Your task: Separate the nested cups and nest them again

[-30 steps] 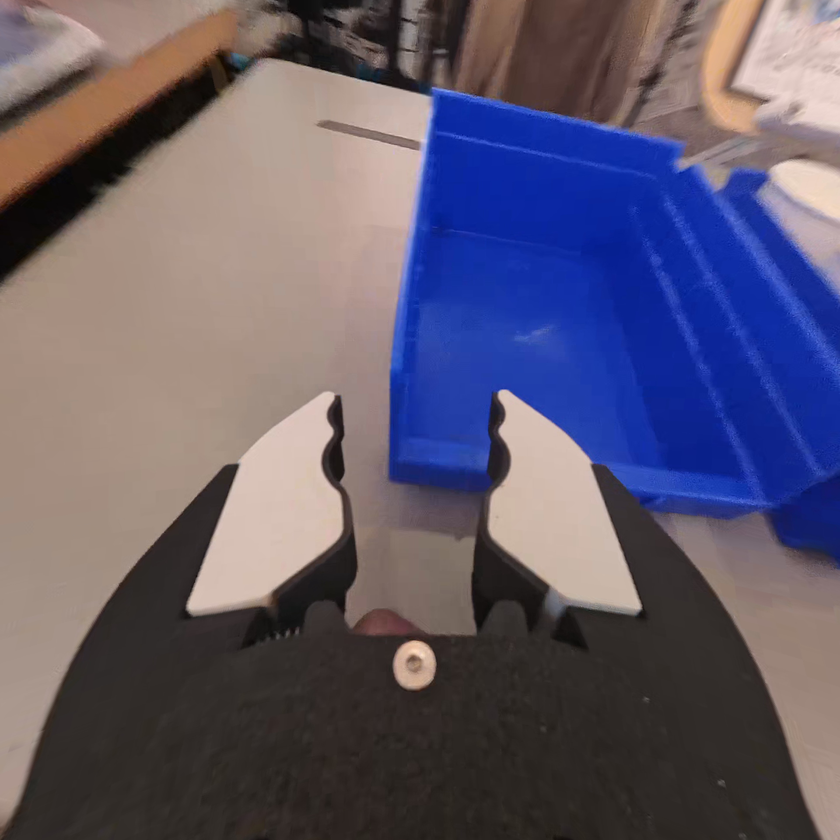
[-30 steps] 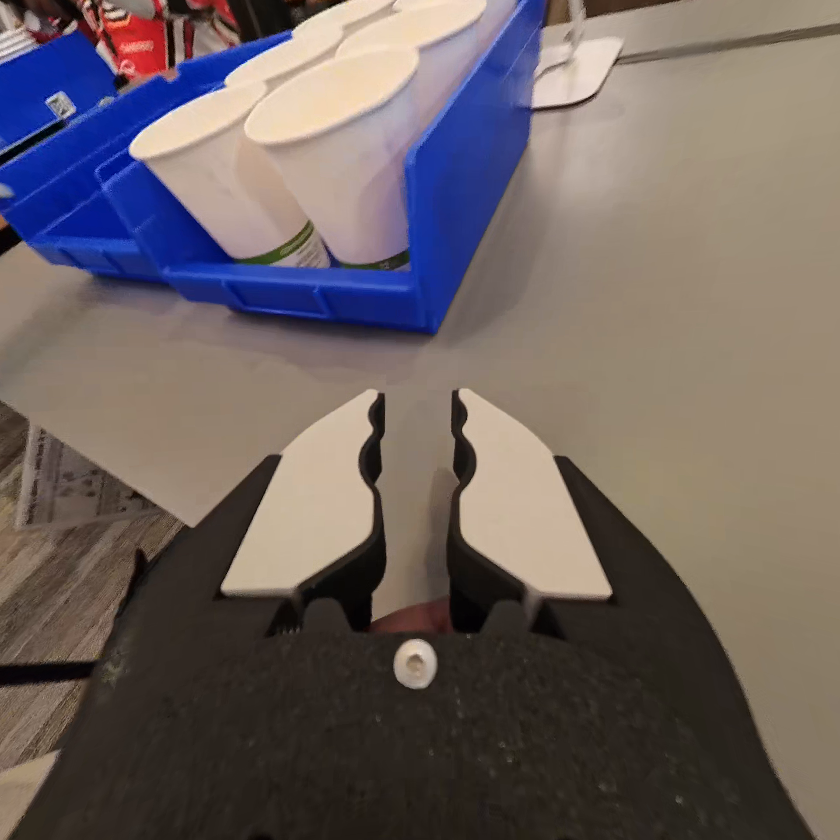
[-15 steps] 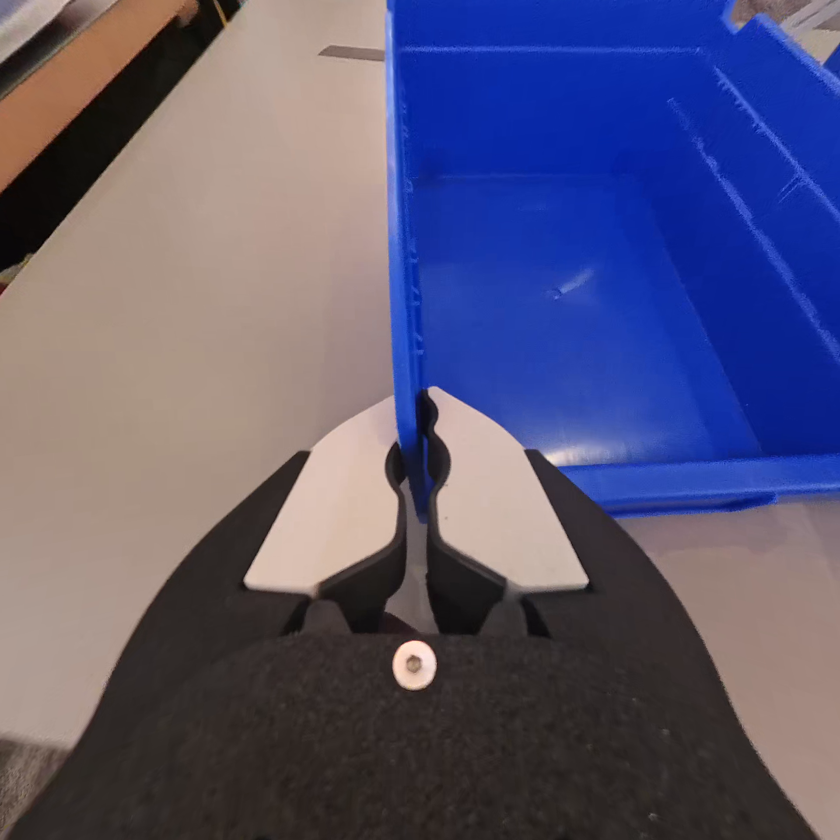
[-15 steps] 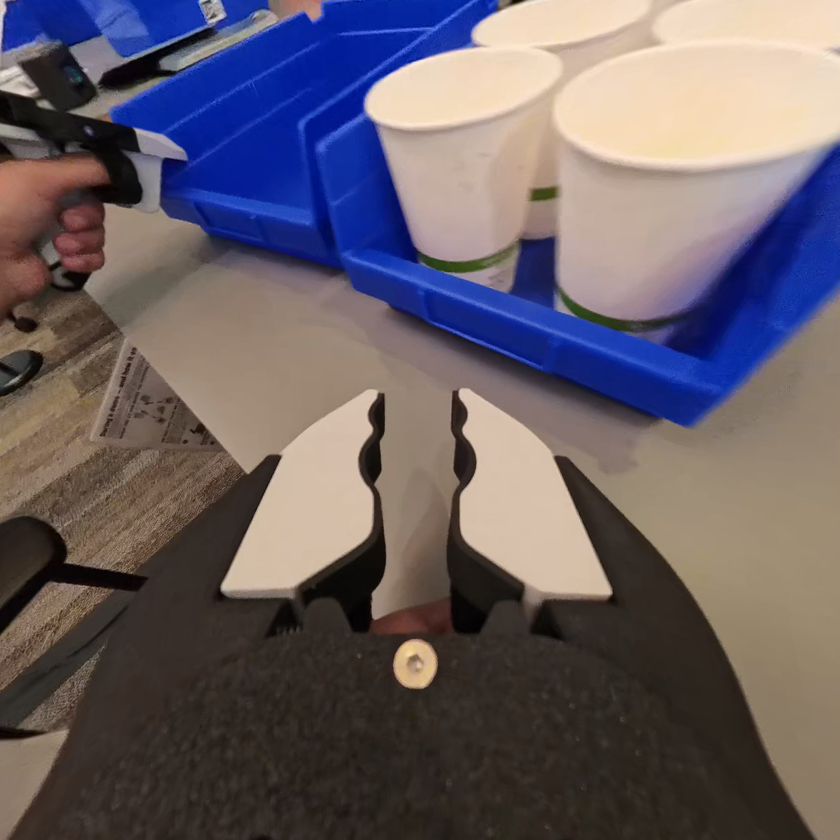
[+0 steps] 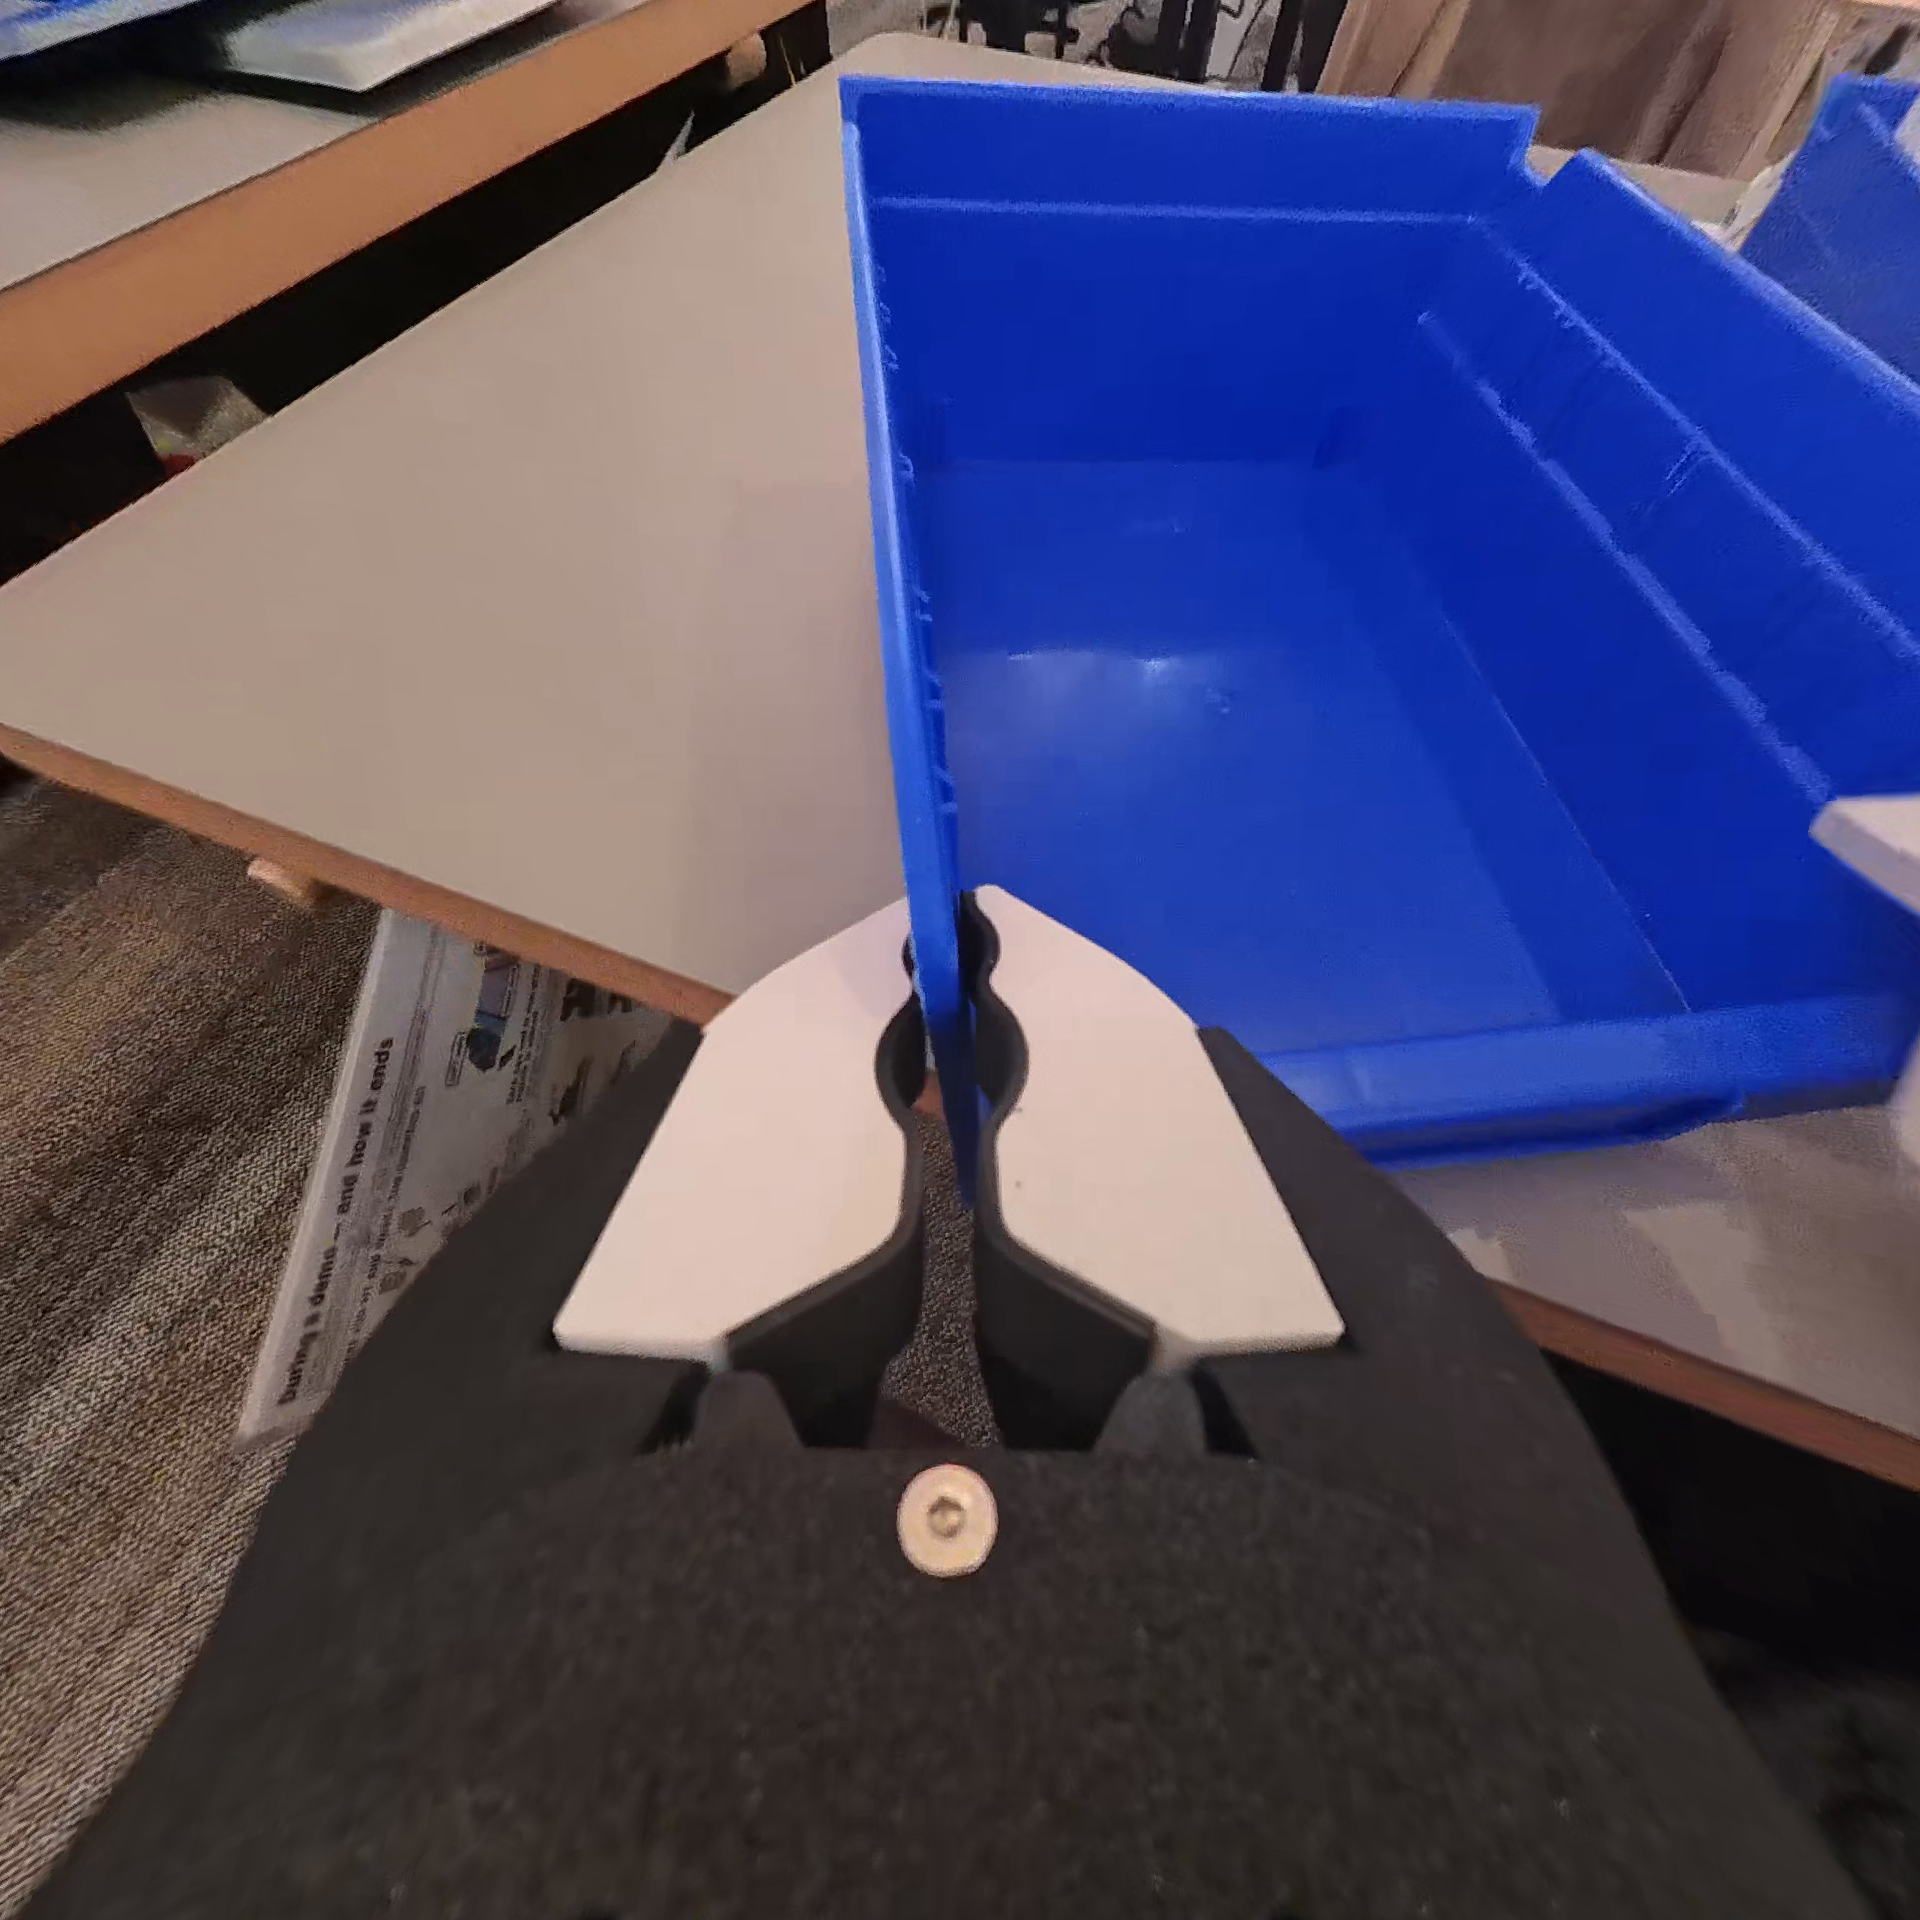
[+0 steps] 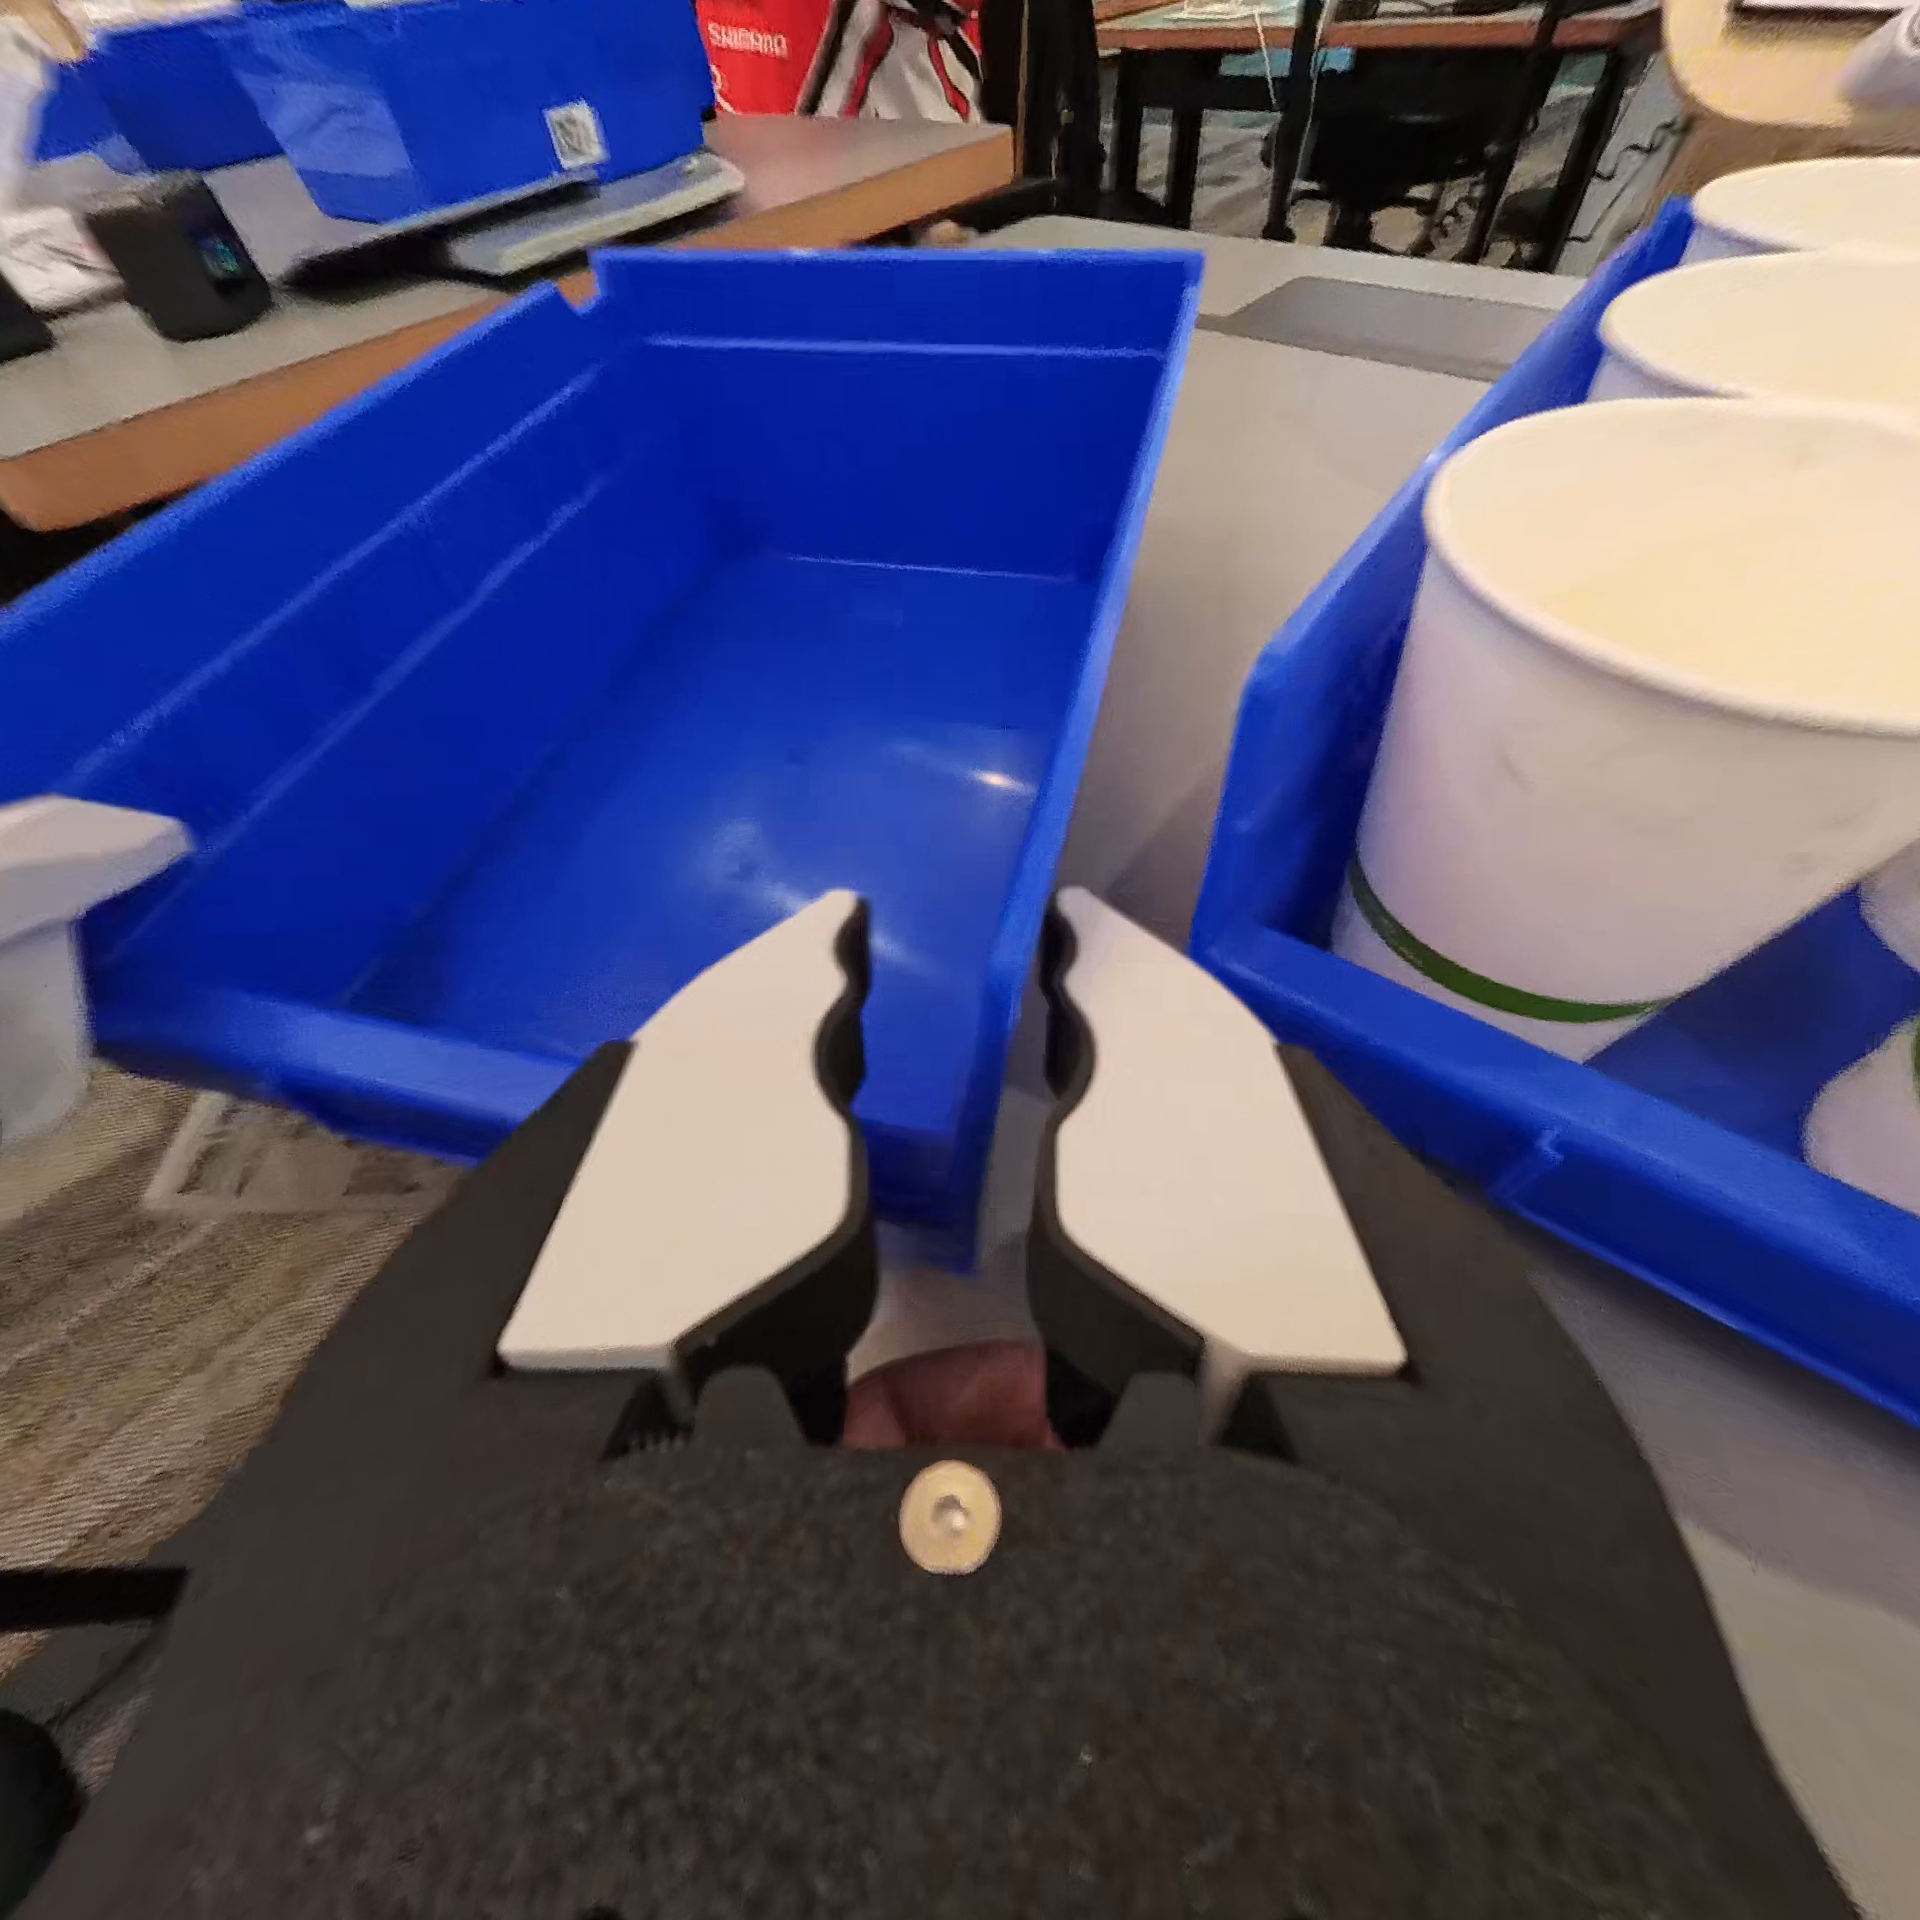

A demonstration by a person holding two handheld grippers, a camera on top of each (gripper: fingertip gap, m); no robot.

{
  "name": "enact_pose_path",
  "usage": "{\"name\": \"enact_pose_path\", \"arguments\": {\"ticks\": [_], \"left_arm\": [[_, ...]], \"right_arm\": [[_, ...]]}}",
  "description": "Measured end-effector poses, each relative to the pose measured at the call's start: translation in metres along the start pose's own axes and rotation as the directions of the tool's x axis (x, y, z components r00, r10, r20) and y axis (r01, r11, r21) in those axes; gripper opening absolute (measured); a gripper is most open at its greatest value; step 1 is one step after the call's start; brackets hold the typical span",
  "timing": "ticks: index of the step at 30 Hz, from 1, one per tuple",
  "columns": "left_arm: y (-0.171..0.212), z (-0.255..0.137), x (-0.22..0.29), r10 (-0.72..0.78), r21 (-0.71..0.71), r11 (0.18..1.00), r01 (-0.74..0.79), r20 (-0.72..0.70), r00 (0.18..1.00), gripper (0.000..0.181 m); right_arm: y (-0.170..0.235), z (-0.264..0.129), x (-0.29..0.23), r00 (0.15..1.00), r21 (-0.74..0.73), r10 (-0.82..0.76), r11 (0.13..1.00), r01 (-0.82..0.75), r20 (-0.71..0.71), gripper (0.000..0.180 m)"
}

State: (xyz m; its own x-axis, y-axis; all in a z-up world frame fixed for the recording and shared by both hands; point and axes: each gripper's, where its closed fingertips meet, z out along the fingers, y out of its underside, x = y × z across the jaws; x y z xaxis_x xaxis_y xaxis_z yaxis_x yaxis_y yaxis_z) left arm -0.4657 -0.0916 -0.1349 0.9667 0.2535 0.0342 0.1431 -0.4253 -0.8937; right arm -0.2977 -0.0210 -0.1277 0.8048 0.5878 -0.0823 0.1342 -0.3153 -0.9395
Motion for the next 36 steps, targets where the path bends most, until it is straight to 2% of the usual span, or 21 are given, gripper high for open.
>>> {"name": "enact_pose_path", "arguments": {"ticks": [2,3,8,13,18,21,23,26,30,33,36], "left_arm": [[0.003,-0.009,0.003,0.013,0.027,1.000,-0.013,0.024,1.000,0.003],[0.004,-0.013,0.003,0.023,0.043,0.999,-0.025,0.047,0.999,0.003],[-0.008,-0.043,0.015,0.035,0.189,0.980,-0.055,0.107,0.994,0.003],[-0.074,-0.082,0.045,0.047,0.398,0.914,-0.078,0.087,0.995,0.003],[-0.148,-0.093,0.143,0.175,0.522,0.847,-0.102,-0.091,0.980,0.004],[-0.172,-0.087,0.231,0.238,0.533,0.843,-0.077,-0.240,0.941,0.003],[-0.174,-0.085,0.295,0.273,0.515,0.854,-0.073,-0.325,0.905,0.003],[-0.159,-0.085,0.392,0.359,0.508,0.853,-0.120,-0.404,0.841,0.004],[-0.103,-0.071,0.499,0.380,0.411,0.897,-0.164,-0.525,0.761,0.004],[-0.045,-0.050,0.550,0.368,0.307,0.925,-0.224,-0.576,0.730,0.005],[0.003,-0.036,0.574,0.369,0.221,0.929,-0.296,-0.597,0.712,0.007]], "right_arm": [[-0.002,-0.002,0.002,0.999,-0.004,0.039,0.999,-0.039,0.004,0.022],[-0.004,-0.004,0.008,0.998,-0.007,0.055,0.998,-0.056,-0.025,0.006],[-0.028,-0.026,0.013,0.997,0.105,0.042,0.994,-0.036,-0.061,0.003],[-0.100,-0.084,0.033,0.993,0.326,0.026,0.945,0.014,-0.118,0.003],[-0.162,-0.168,0.114,0.951,0.456,0.062,0.886,0.087,-0.302,0.003],[-0.169,-0.221,0.185,0.889,0.458,0.120,0.883,0.108,-0.442,0.003],[-0.161,-0.256,0.237,0.839,0.437,0.166,0.894,0.093,-0.518,0.003],[-0.134,-0.306,0.313,0.761,0.409,0.235,0.912,0.042,-0.604,0.003],[-0.074,-0.350,0.395,0.686,0.345,0.279,0.938,-0.044,-0.672,0.003],[-0.023,-0.357,0.441,0.663,0.263,0.280,0.956,-0.129,-0.694,0.003],[0.020,-0.347,0.470,0.685,0.189,0.293,0.956,-0.225,-0.667,0.003]]}}
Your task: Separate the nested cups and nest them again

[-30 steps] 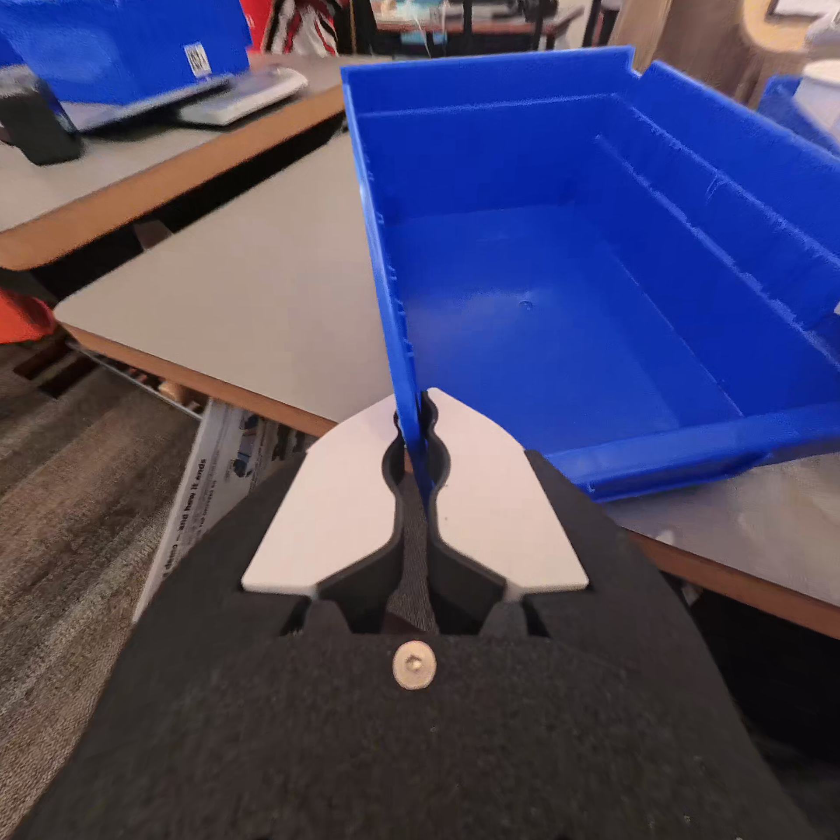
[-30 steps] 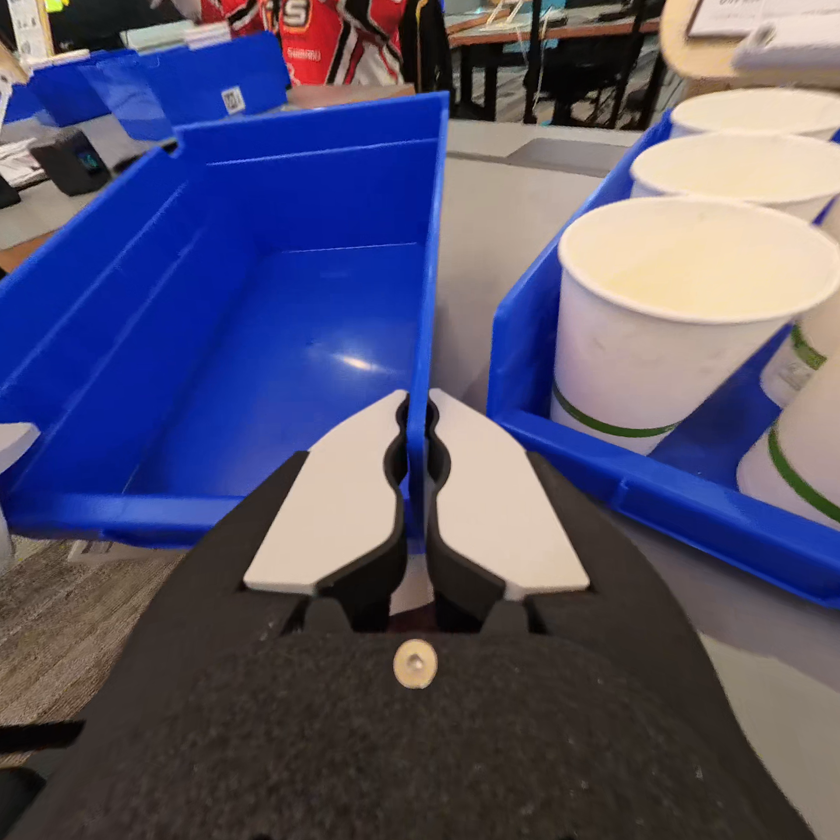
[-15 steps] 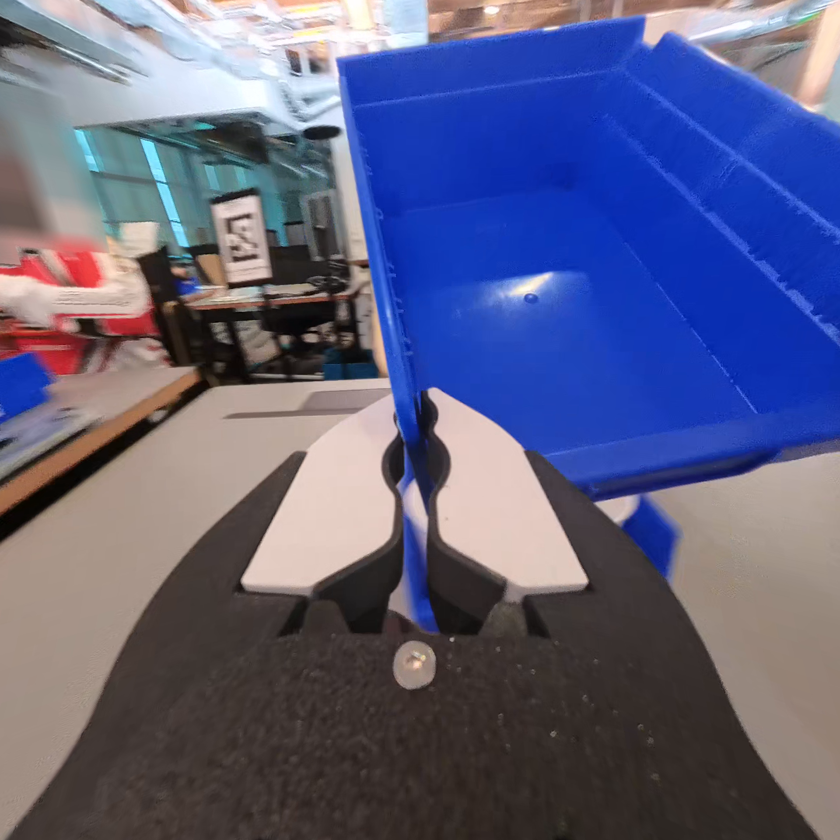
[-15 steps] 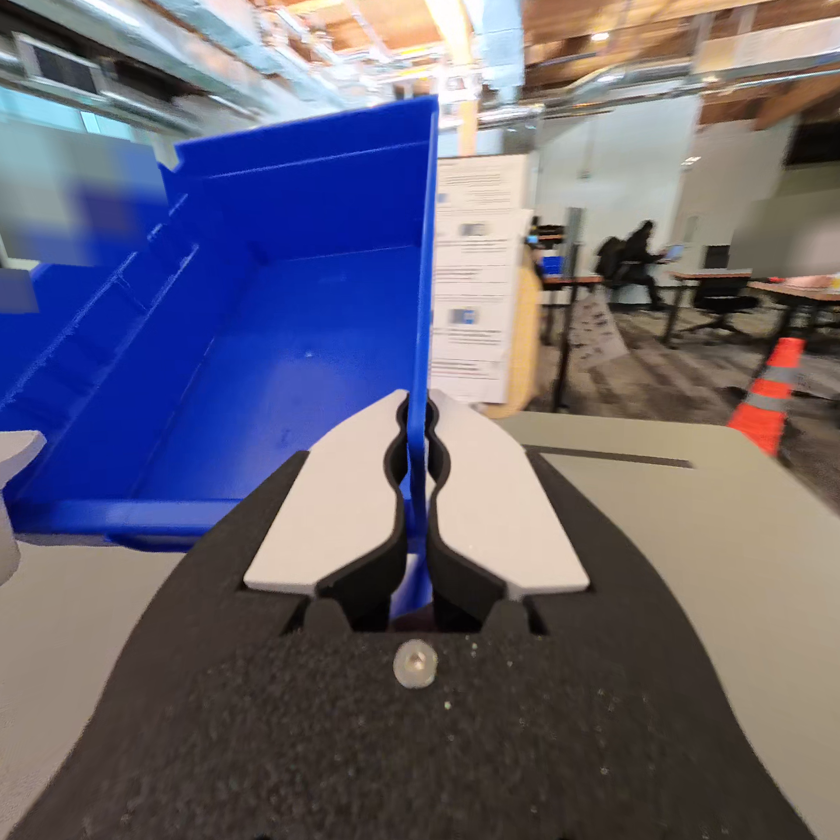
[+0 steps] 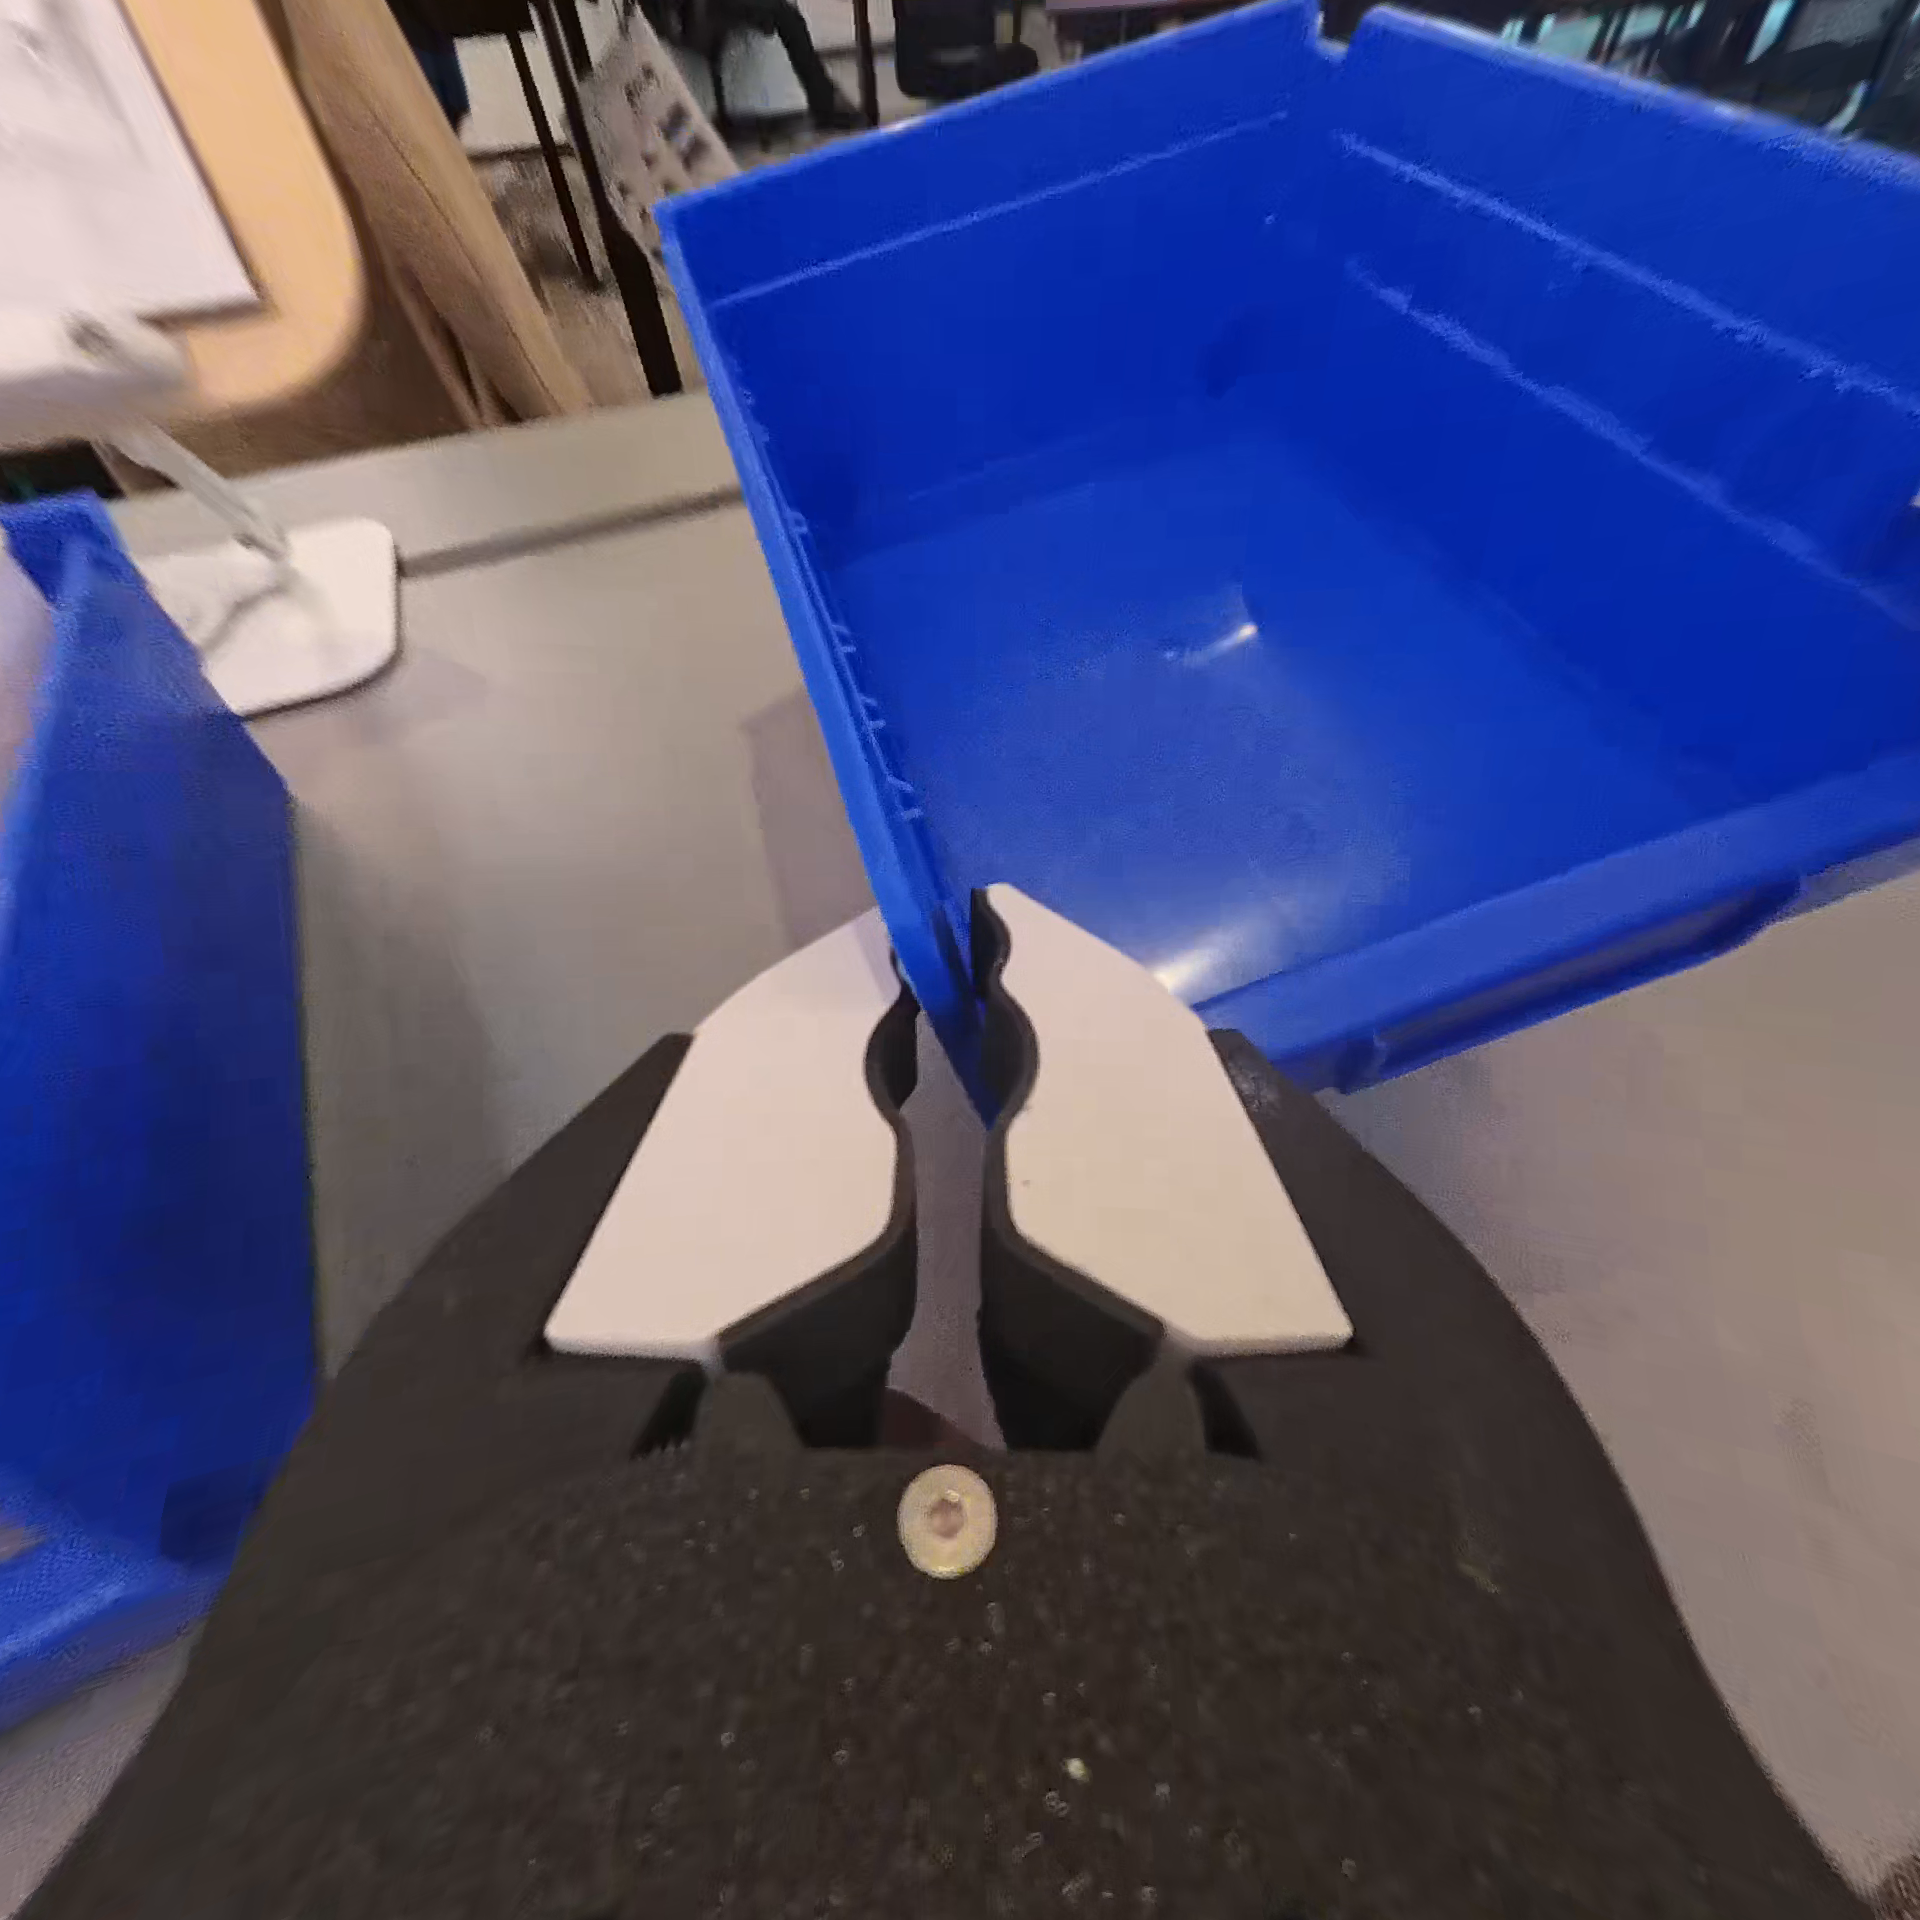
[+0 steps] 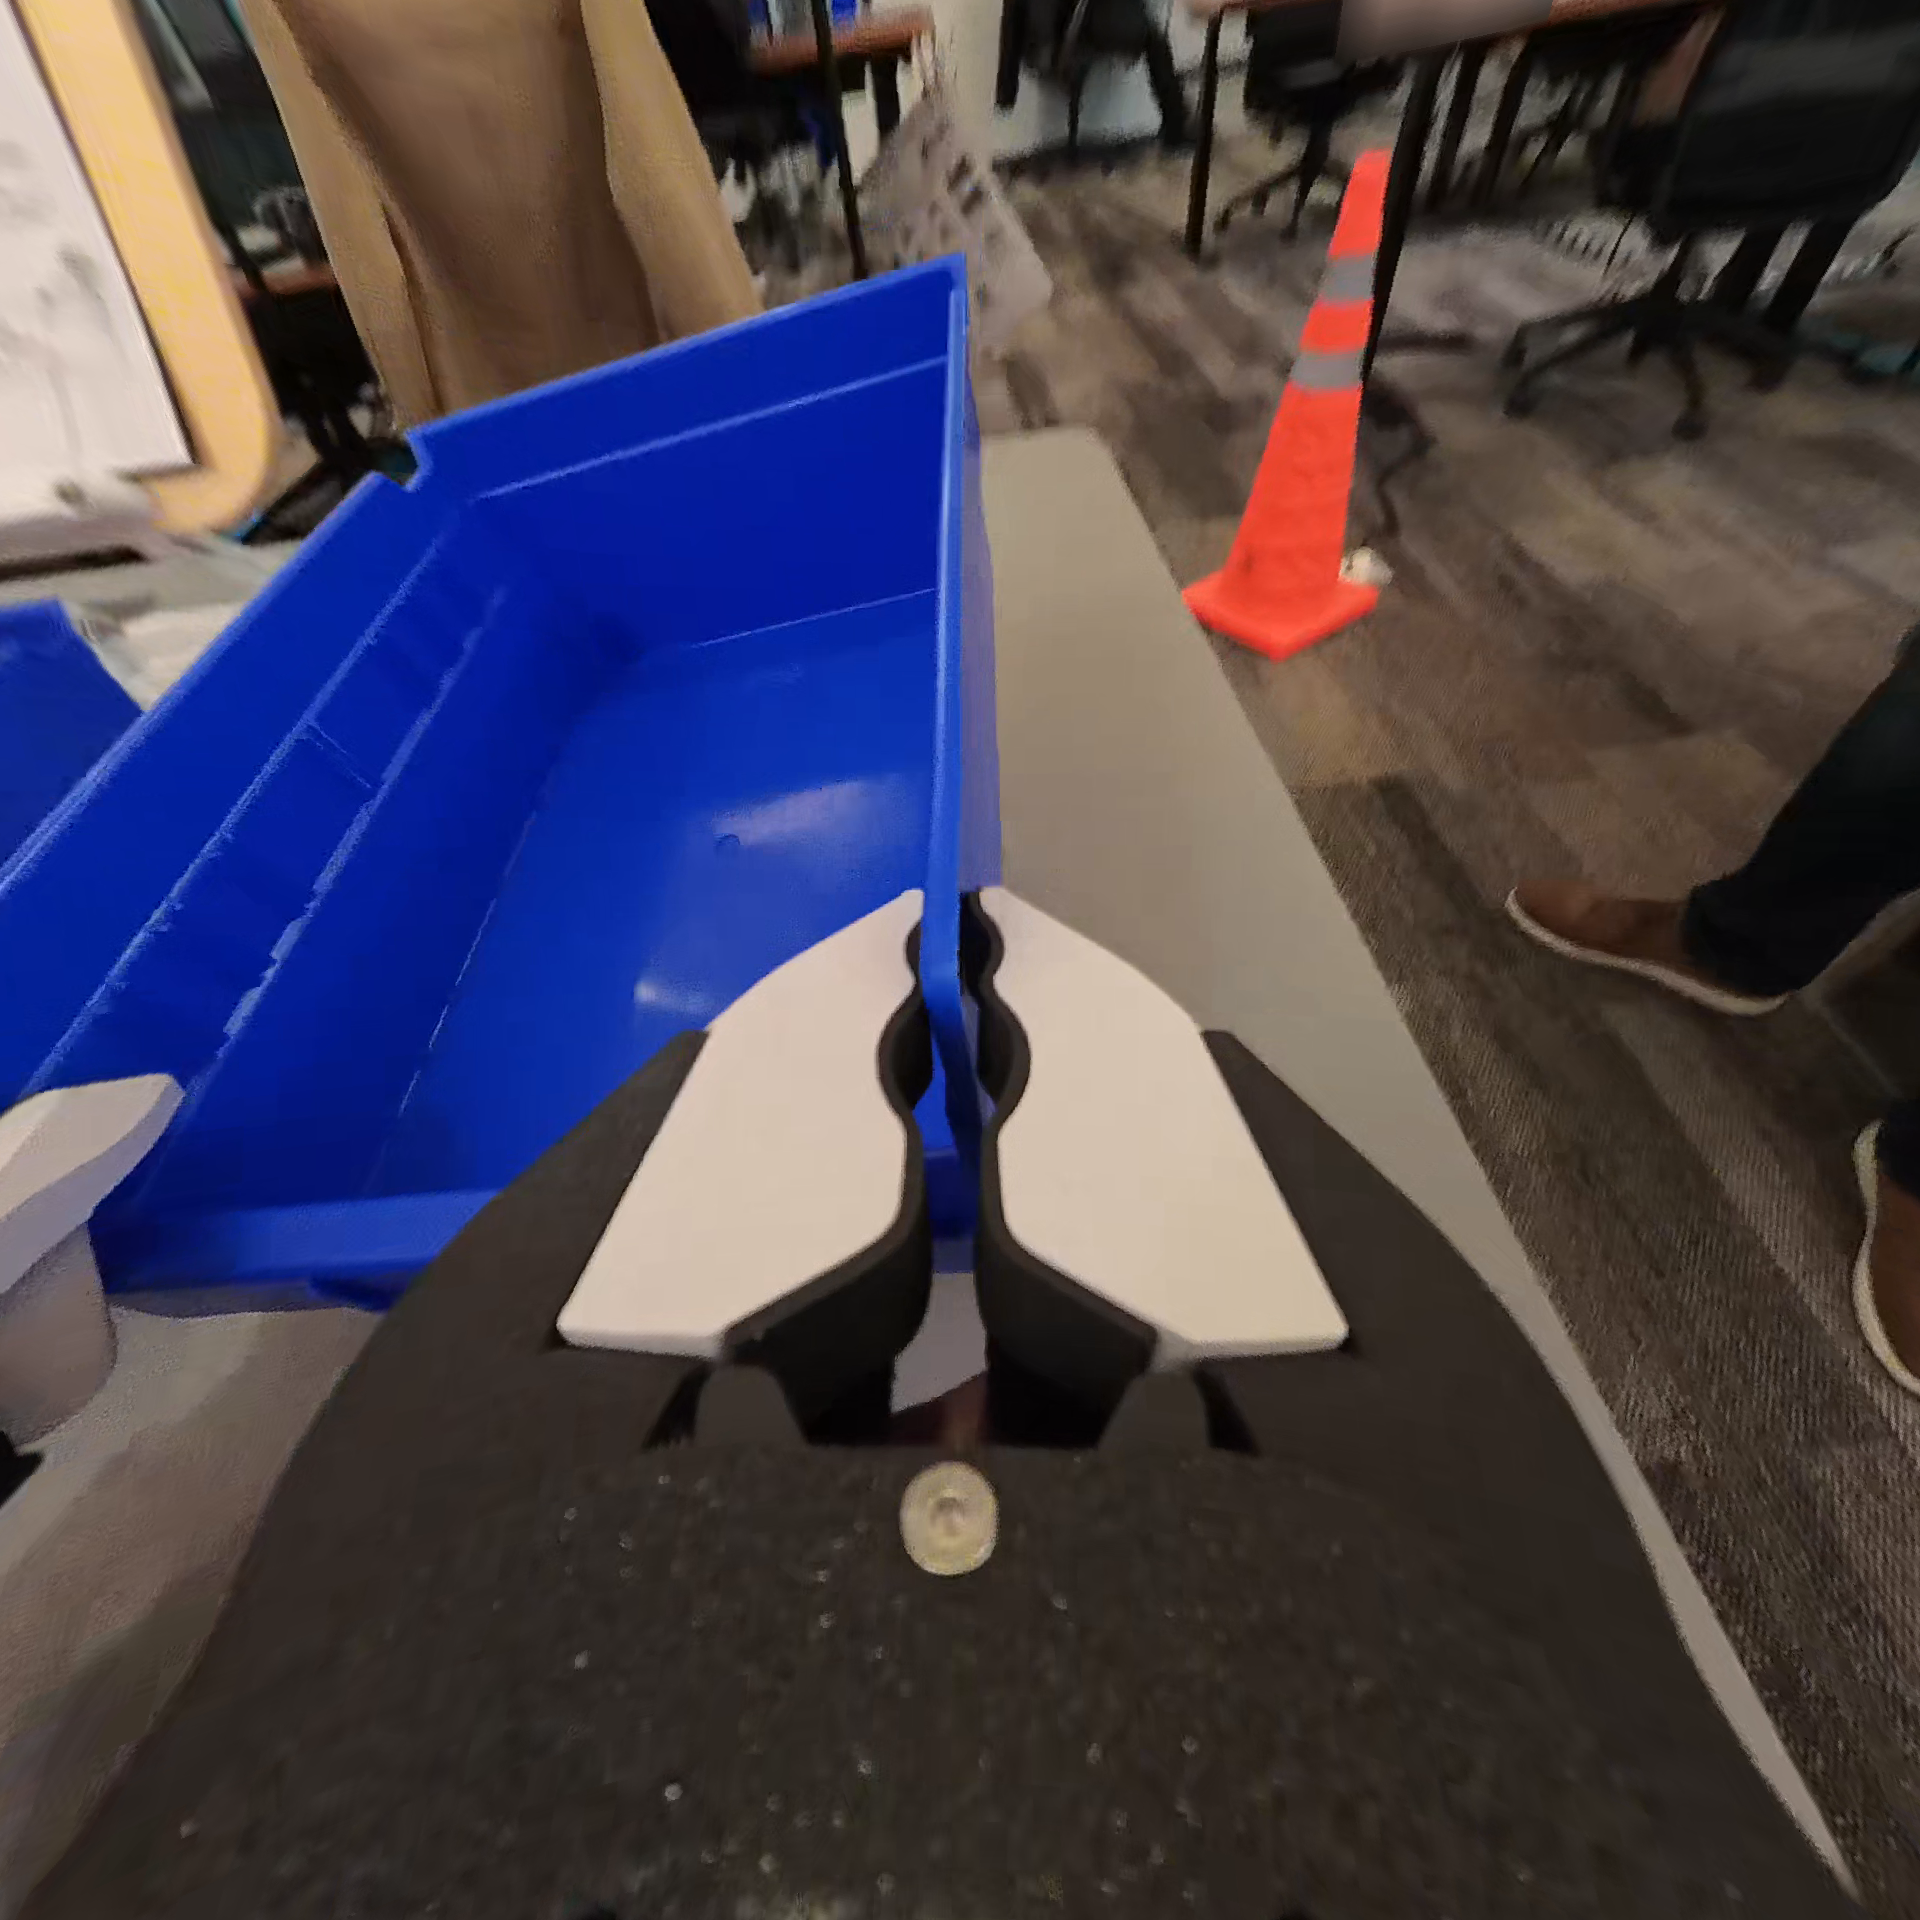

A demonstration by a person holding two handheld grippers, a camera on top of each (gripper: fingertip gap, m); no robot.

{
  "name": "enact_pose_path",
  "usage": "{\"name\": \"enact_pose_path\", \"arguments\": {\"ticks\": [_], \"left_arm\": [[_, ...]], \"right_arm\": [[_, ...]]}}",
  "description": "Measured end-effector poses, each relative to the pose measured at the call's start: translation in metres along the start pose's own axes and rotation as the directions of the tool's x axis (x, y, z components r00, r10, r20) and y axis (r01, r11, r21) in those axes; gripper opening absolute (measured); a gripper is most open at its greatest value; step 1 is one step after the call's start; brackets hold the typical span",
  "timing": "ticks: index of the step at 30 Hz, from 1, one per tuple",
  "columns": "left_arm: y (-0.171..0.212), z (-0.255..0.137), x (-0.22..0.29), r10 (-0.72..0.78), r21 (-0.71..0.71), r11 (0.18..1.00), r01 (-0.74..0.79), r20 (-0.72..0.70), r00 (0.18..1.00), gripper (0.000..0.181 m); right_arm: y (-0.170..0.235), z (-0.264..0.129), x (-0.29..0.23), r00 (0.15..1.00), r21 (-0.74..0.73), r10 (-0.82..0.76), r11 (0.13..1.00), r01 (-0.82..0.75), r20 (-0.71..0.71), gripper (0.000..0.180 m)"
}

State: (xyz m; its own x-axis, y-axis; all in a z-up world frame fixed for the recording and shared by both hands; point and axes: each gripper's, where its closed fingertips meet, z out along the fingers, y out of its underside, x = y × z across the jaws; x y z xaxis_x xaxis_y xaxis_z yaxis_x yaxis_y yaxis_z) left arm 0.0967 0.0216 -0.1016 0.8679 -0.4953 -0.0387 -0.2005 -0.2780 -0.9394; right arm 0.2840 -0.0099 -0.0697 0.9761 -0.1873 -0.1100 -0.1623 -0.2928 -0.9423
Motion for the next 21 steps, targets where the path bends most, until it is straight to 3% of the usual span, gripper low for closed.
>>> {"name": "enact_pose_path", "arguments": {"ticks": [8,9,11,14,17,21], "left_arm": [[0.030,0.020,0.015,0.063,-0.058,0.996,-0.063,0.000,0.998,0.012],[0.031,0.021,0.017,0.085,-0.065,0.994,-0.085,0.001,0.996,0.015],[0.035,0.016,0.012,0.113,-0.099,0.989,-0.109,0.029,0.993,0.040],[0.041,-0.025,-0.002,0.119,-0.109,0.986,-0.122,-0.036,0.992,0.053],[0.046,-0.096,-0.038,0.081,-0.088,0.992,-0.088,-0.085,0.993,0.050],[0.056,-0.170,-0.162,-0.008,-0.056,0.998,0.016,0.137,0.991,0.044]], "right_arm": [[0.045,0.036,0.022,0.994,-0.108,0.101,0.990,-0.095,0.049,0.003],[0.046,0.037,0.022,0.990,-0.107,0.129,0.987,-0.122,0.061,0.003],[0.046,0.035,0.025,0.985,-0.111,0.158,0.982,-0.150,0.065,0.006],[0.031,0.009,0.038,0.994,-0.046,0.109,0.993,-0.110,-0.019,0.038],[0.003,-0.038,0.023,0.995,0.102,0.082,0.992,-0.075,-0.062,0.038],[0.007,-0.069,-0.114,0.968,0.128,0.061,0.987,-0.094,0.242,0.031]]}}
